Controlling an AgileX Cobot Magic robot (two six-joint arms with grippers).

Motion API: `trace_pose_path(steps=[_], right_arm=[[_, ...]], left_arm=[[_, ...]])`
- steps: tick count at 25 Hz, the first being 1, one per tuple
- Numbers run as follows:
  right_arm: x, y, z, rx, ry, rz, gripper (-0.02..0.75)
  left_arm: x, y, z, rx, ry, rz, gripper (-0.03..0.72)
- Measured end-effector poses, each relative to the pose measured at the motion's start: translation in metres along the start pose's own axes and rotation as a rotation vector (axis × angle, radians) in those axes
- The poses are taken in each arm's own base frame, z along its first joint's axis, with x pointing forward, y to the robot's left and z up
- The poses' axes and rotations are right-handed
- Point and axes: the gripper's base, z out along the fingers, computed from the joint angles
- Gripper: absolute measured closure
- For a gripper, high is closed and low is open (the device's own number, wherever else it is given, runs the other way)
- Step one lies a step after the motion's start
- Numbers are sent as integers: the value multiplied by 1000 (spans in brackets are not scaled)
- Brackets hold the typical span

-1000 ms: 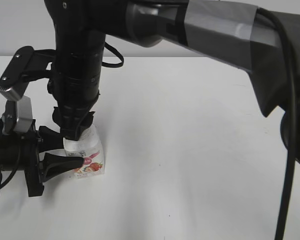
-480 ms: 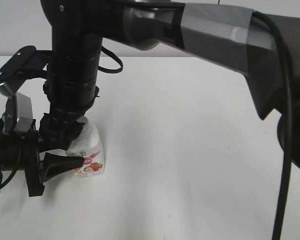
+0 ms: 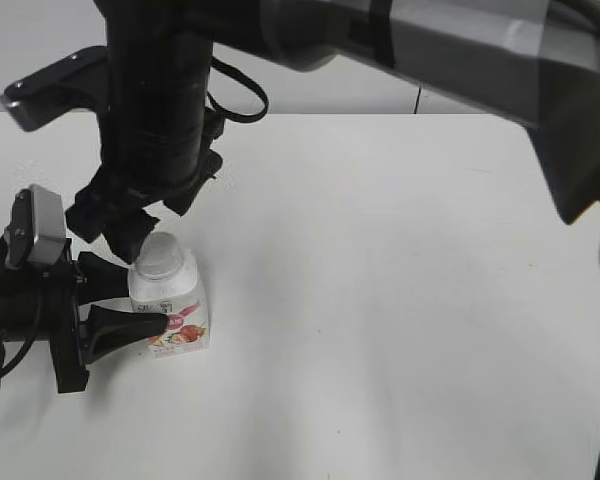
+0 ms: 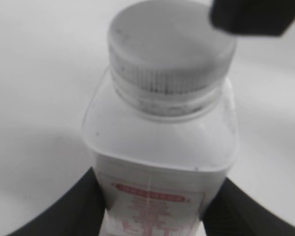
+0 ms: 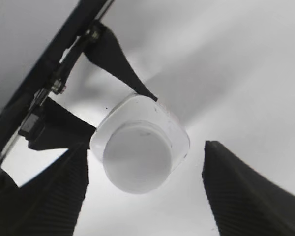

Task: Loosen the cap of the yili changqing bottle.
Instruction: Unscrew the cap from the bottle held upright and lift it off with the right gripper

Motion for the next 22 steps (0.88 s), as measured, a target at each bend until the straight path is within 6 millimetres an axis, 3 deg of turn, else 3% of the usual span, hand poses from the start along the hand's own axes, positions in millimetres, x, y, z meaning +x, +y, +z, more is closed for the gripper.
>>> trace_pose_path(steps=[4, 8, 18, 22], right_arm=[[0, 0, 0, -2, -1, 220, 173], [0, 1, 0, -14, 0, 334, 173], [1, 1, 15, -14, 31, 374, 183], [2, 0, 17, 4, 36, 366, 281]], left_arm=[[0, 0, 0, 0, 0, 0, 328], [0, 0, 0, 0, 0, 0, 328], [0, 0, 0, 0, 0, -1, 328], [0, 0, 0, 0, 0, -1, 328]])
